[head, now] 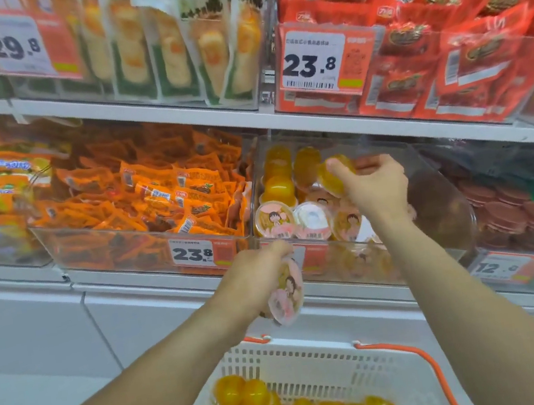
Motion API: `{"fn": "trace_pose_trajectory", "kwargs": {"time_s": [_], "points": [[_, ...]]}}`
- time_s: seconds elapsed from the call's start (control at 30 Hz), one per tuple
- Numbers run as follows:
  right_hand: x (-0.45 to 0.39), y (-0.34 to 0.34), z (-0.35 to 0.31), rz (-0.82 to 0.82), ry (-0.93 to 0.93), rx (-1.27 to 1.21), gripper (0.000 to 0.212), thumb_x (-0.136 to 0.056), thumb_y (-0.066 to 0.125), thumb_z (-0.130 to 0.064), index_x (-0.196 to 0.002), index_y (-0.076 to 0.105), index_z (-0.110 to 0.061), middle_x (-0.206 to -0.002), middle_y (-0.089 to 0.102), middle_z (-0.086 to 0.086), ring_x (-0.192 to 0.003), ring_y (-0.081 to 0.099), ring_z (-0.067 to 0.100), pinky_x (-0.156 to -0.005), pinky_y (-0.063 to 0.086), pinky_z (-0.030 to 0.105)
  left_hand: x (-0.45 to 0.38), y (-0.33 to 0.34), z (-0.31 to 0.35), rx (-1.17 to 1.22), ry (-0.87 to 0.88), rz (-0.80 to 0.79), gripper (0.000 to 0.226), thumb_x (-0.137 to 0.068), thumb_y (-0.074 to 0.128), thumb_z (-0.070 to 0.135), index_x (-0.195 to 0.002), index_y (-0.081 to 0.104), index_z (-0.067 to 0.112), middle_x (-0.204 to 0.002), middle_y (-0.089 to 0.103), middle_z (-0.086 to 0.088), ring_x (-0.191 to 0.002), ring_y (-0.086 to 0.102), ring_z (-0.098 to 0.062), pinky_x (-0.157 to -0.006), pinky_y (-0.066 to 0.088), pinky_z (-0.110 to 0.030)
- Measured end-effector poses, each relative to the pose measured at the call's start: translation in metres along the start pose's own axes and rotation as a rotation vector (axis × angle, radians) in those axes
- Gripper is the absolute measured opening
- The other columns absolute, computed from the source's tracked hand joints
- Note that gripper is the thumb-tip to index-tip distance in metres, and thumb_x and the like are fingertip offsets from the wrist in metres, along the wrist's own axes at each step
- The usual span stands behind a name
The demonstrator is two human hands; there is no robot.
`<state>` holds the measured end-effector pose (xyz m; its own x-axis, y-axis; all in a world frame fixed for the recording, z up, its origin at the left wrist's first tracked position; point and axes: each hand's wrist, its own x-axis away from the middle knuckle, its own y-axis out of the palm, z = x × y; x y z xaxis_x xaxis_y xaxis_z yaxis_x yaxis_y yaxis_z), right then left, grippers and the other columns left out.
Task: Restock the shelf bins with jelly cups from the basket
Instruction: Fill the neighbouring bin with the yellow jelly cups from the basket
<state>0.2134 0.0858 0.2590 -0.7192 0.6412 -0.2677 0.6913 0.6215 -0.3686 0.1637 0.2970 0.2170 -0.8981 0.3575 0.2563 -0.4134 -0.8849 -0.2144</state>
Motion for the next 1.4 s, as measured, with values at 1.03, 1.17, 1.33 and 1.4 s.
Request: {"fn": "trace_pose_trajectory", "kwargs": {"time_s": [1.03, 1.17, 1.33, 1.4], "points": [[-0.053, 0.011, 0.013, -0.694, -0.260, 0.838, 0.041, -0.097, 0.056, -0.028, -0.060, 0.058, -0.011, -0.054, 0.048, 0.000, -0.049, 0.043, 0.012, -0.049, 0.038, 0.023, -0.012, 0.005, 0.005, 0.481, -0.155, -0.034, 0.032, -0.101, 0.046, 0.030, -0.100, 0.069, 0.006, -0.079, 0.072, -0.015, -0.063, 0.059, -0.025, -0.044, 0.040, -0.029], [-0.050, 0.012, 0.016, -0.695, -0.210, 0.742, 0.045, -0.096, 0.055, -0.030, -0.057, 0.053, -0.007, -0.051, 0.045, 0.002, -0.050, 0.041, 0.015, -0.054, 0.040, 0.028, -0.013, 0.007, 0.006, 0.496, -0.154, -0.022, 0.033, -0.100, 0.048, 0.030, -0.098, 0.069, 0.005, -0.076, 0.072, -0.016, -0.062, 0.058, -0.025, -0.044, 0.039, -0.028], [-0.040, 0.014, 0.013, -0.719, -0.062, 0.521, 0.048, -0.094, 0.047, -0.041, -0.095, 0.068, 0.001, -0.101, 0.071, 0.020, -0.084, 0.063, 0.032, -0.086, 0.052, 0.047, -0.013, 0.011, 0.004, 0.488, -0.165, -0.028, 0.034, -0.100, 0.048, 0.030, -0.104, 0.070, 0.004, -0.085, 0.072, -0.019, -0.067, 0.059, -0.027, -0.044, 0.040, -0.028], [-0.037, 0.017, 0.010, -0.734, -0.023, 0.494, 0.051, -0.095, 0.042, -0.041, -0.112, 0.066, 0.000, -0.118, 0.067, 0.019, -0.102, 0.064, 0.035, -0.096, 0.047, 0.049, -0.013, 0.011, 0.005, 0.511, -0.150, -0.028, 0.033, -0.100, 0.047, 0.029, -0.106, 0.068, 0.004, -0.085, 0.072, -0.019, -0.066, 0.060, -0.027, -0.043, 0.040, -0.029]]}}
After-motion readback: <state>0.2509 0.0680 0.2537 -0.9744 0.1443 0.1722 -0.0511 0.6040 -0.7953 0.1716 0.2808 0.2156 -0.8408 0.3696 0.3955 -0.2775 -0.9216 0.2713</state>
